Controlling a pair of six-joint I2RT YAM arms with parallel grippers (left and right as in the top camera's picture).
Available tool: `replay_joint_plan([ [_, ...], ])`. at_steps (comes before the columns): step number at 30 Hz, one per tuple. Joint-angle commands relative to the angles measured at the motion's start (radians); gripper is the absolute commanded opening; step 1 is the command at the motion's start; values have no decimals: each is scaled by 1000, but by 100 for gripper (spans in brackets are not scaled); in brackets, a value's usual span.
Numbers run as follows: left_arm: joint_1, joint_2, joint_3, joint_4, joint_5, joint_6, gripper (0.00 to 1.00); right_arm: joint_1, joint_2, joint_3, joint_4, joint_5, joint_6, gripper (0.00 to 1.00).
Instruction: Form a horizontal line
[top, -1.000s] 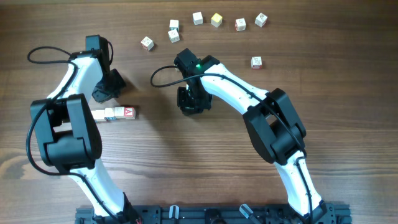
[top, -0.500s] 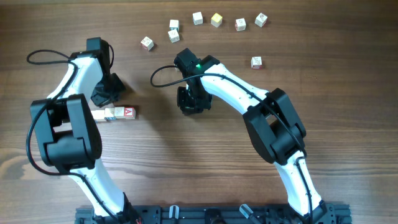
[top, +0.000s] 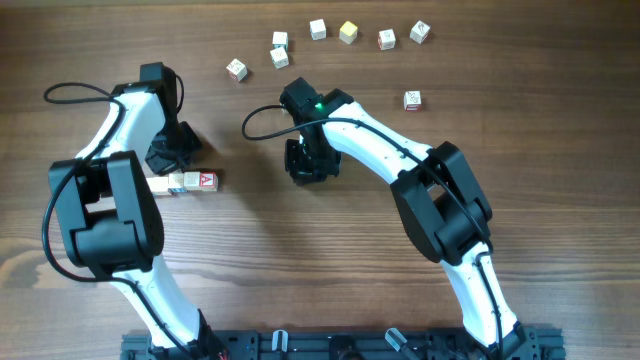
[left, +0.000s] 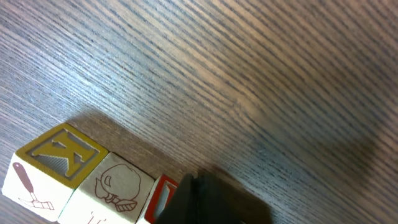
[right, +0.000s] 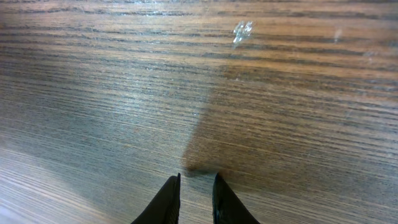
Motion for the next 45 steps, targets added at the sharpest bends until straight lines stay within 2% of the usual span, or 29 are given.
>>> replay_joint_plan([
  [1, 2, 12, 0, -9, -18, -21, 4, -2, 53, -29, 7, 95, 6, 20],
  [45, 2, 12, 0, -42, -17, -24, 4, -2, 53, -29, 8, 95, 5, 20],
])
